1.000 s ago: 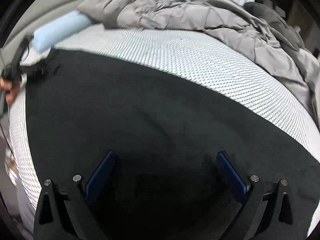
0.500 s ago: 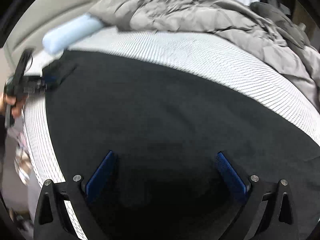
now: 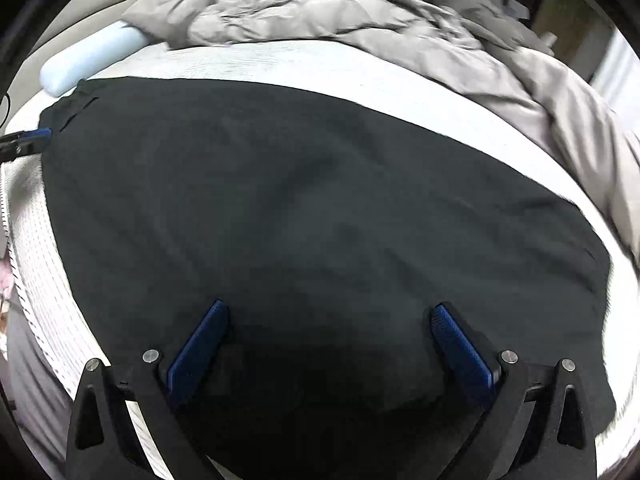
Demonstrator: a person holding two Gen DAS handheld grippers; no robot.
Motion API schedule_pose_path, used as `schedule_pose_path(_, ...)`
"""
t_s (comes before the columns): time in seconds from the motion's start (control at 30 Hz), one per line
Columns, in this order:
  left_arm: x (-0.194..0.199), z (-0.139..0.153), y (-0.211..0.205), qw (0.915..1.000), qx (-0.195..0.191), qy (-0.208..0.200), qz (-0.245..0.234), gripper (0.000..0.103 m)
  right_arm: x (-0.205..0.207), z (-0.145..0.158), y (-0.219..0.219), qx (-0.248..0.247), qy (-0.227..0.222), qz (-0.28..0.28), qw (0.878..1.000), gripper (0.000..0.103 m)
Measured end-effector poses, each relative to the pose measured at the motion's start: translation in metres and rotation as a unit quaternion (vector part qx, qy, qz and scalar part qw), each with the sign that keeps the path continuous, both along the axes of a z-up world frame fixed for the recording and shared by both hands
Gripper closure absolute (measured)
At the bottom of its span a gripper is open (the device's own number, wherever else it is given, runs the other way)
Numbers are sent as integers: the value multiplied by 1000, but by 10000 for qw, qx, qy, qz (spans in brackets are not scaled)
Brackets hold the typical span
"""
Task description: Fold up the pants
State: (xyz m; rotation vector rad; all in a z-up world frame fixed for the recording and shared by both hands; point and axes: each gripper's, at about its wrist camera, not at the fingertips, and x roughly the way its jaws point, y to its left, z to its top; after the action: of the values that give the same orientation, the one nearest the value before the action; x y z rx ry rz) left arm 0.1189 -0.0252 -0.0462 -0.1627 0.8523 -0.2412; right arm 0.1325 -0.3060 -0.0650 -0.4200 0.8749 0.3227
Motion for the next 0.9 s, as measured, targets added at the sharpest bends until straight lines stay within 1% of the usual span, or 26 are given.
schedule_pose_path(0.07,9,-6,-39,9995,149,148,-219,29,-1,4,-28,-66,-125,-310,9994,1)
schedule_pose_path(0.1,11,-8,-50,9992,216,211,-273,29,3,7,-47,-58,-164,-549,9983,1)
schedule_pose_path(0.17,15,-16,-74,9981,423,360,-263,28,7,10,-90,-73,-170,-1094,9938,1)
schedule_pose_path(0.2,17,-20,-81,9976,553,370,-204,25,8,10,-104,-14,-123,-1133,9935,5)
schedule_pose_path(0.23,22,-22,-84,9972,637,346,-173,22,6,9,-114,136,-1,-1086,9940,3)
schedule_pose_path(0.27,22,-24,-87,9967,732,331,-145,22,3,7,-124,-144,-57,-1236,9922,3)
schedule_pose_path(0.3,25,-24,-90,9961,804,337,-100,22,1,6,-129,-488,-208,-1404,9887,3)
schedule_pose_path(0.33,25,-20,-96,9956,865,360,-22,22,-2,7,-134,-618,-295,-1486,9865,3)
schedule_pose_path(0.37,31,-19,-96,9957,856,364,-1,22,-5,11,-141,-468,-292,-1504,9871,3)
schedule_pose_path(0.4,36,-13,-99,9965,768,314,-48,22,-6,14,-143,-354,-297,-1526,9872,3)
schedule_pose_path(0.43,33,-7,-102,9974,669,236,-158,22,-8,18,-143,-236,-336,-1539,9872,3)
schedule_pose_path(0.47,32,-1,-114,9974,601,159,-354,22,-11,23,-140,-88,-395,-1490,9880,3)
schedule_pose_path(0.53,37,6,-146,9949,665,79,-759,22,-11,33,-122,214,-411,-1186,9919,3)
schedule_pose_path(0.57,44,5,-164,9931,725,79,-919,22,-7,35,-107,259,-424,-966,9941,3)
schedule_pose_path(0.63,58,-3,-198,9892,835,250,-1177,22,1,31,-86,208,-416,-803,9957,3)
schedule_pose_path(0.7,71,-13,-227,9852,930,402,-1381,22,12,19,-65,140,-164,-654,9976,3)
schedule_pose_path(0.73,77,-18,-236,9835,1005,469,-1428,21,17,10,-55,16,-77,-539,9985,3)
schedule_pose_path(0.77,79,-21,-241,9829,1039,489,-1442,20,20,2,-49,-183,-65,-458,9988,2)
schedule_pose_path(0.83,82,-23,-242,9830,944,529,-1481,16,18,-1,-47,-317,-154,-276,9990,2)
schedule_pose_path(0.9,83,-23,-235,9829,850,576,-1531,14,9,3,-62,-429,-235,-255,9985,2)
